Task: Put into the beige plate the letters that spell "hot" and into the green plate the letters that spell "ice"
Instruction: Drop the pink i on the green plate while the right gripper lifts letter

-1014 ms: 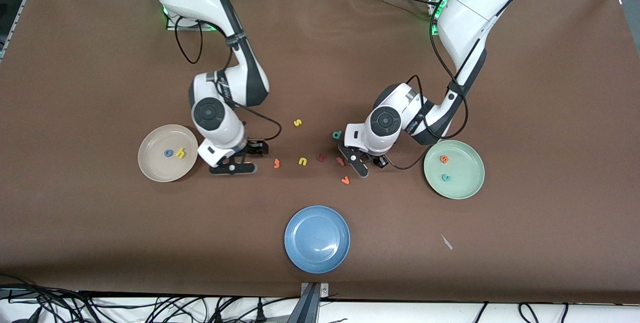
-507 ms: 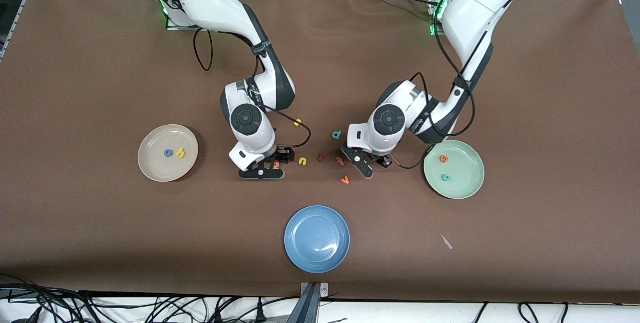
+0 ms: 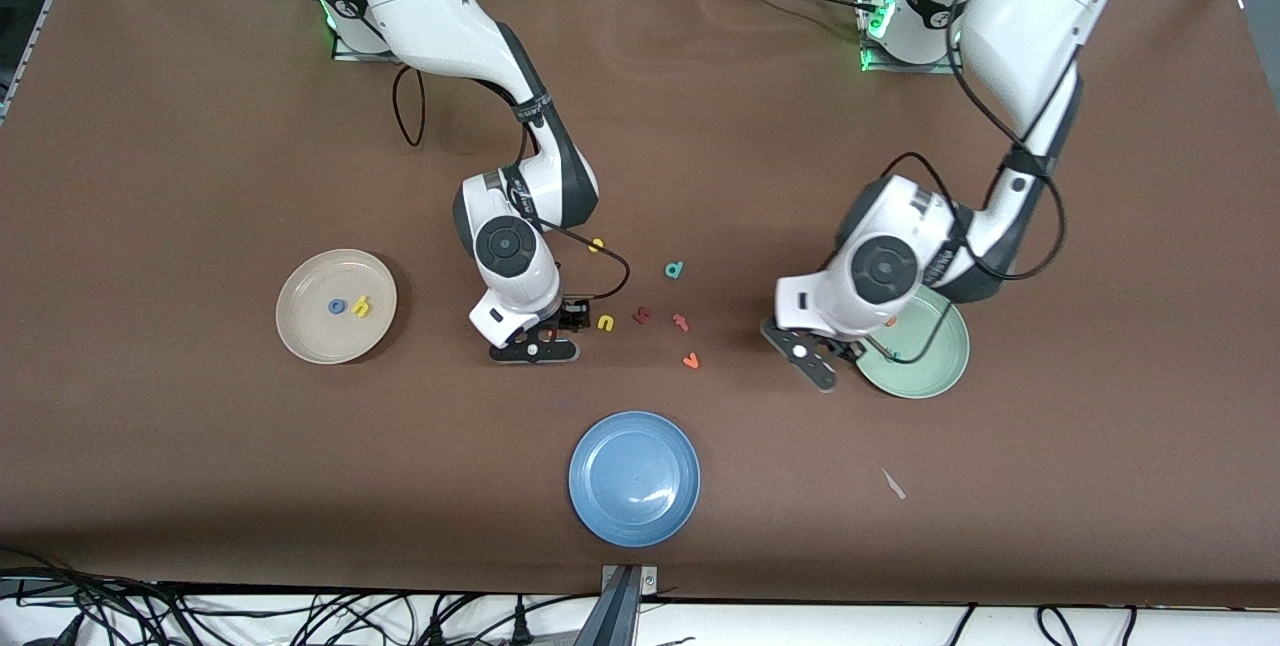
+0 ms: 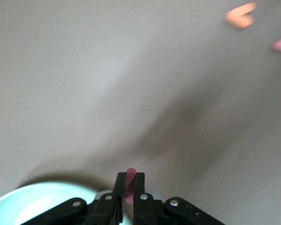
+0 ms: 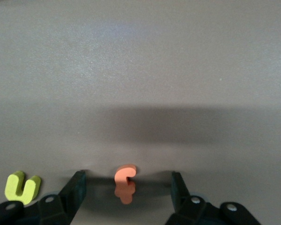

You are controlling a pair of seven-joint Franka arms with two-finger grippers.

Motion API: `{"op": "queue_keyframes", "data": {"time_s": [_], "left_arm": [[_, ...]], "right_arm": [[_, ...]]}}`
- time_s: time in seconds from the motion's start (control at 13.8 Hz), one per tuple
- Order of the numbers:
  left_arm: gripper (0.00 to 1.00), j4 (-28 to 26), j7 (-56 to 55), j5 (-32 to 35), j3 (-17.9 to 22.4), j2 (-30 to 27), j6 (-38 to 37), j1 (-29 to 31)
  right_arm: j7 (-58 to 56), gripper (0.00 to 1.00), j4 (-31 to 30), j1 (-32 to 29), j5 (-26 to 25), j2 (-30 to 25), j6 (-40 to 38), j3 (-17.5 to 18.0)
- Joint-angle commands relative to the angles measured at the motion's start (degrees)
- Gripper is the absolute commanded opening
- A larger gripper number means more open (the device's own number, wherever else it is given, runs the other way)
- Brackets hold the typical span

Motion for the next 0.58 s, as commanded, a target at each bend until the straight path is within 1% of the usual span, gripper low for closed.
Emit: {"op": "queue_keyframes", "data": {"time_s": [0.0, 0.07, 0.22, 0.29, 0.36, 0.43, 0.51], "left_arm": [[0.00, -0.7, 7.6, 1.0, -0.6, -0.5, -0.6, 5.9], [0.00, -1.1, 9.9, 1.0, -0.6, -0.3, -0.6, 7.5], [0.00, -2.0, 11.3, 1.1, -0.6, 0.1, -0.6, 10.1], [0.04, -2.8, 11.4, 1.1, -0.5, 0.3, -0.6, 10.6], [0.35, -3.6, 11.2, 1.1, -0.5, 0.3, -0.6, 11.0], [0.86, -4.2, 10.9, 1.1, -0.6, 0.0, -0.6, 11.6], [1.00, -4.2, 11.5, 1.1, -0.6, -0.6, -1.2, 11.6]], "right_arm": [[-1.4, 0.64, 2.0, -1.1, 2.1, 1.1, -0.2, 0.5], [-1.4, 0.56, 2.0, -1.2, 2.3, 1.1, -0.2, 0.5], [-1.5, 0.42, 2.0, -1.2, 2.5, 1.0, -0.2, 0.5], [-1.5, 0.37, 2.0, -1.2, 2.5, 1.1, -0.2, 0.5], [-1.5, 0.35, 2.0, -1.2, 2.9, 1.0, -0.2, 0.5], [-1.5, 0.31, 2.0, -1.2, 3.6, 1.0, -0.2, 0.5], [-1.5, 0.29, 2.0, -1.2, 4.1, 1.0, -0.2, 0.5]]}}
